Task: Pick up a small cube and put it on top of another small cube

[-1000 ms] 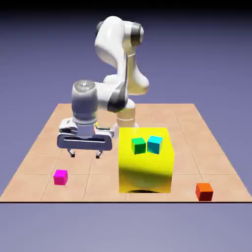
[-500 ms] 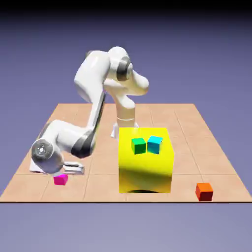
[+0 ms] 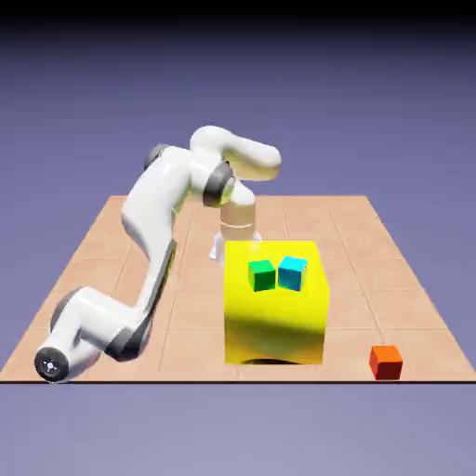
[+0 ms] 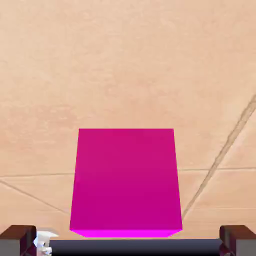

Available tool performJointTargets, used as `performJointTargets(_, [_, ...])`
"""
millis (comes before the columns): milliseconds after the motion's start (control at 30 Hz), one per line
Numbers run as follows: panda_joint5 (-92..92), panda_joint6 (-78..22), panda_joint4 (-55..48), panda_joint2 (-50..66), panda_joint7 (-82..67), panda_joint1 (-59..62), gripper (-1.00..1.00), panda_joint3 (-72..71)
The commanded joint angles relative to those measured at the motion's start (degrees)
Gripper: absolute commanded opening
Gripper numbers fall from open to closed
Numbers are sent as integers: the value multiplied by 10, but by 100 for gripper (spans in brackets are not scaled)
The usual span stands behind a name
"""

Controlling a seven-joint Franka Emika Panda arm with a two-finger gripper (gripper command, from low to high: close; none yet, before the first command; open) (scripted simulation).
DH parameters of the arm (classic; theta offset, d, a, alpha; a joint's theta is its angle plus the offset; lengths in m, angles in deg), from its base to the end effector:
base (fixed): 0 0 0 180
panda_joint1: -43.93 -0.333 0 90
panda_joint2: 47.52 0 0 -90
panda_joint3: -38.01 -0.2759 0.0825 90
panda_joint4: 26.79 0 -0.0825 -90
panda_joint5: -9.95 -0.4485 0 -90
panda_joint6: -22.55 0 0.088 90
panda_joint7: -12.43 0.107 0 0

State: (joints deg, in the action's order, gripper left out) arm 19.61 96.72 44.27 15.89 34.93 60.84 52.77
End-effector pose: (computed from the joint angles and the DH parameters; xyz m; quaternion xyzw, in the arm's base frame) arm 0.5280 -0.3346 0.0210 0.7676 -0.3667 -0.4955 0.1755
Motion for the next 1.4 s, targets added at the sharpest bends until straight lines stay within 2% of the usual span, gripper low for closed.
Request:
performJointTargets(0, [0,15,21,-6,2,0,0,0])
performJointTargets(67, [1,35,48,-13,6,-1,0,0])
performJointTargets(100, [1,35,48,-13,6,-1,-100,0])
performJointTargets(400, [-19,-78,-94,17,4,-9,-100,8])
performJointTargets(1133, [-568,-174,217,-340,498,-358,-100,261])
performJointTargets(1367, [-545,-118,265,-377,527,-264,-100,129])
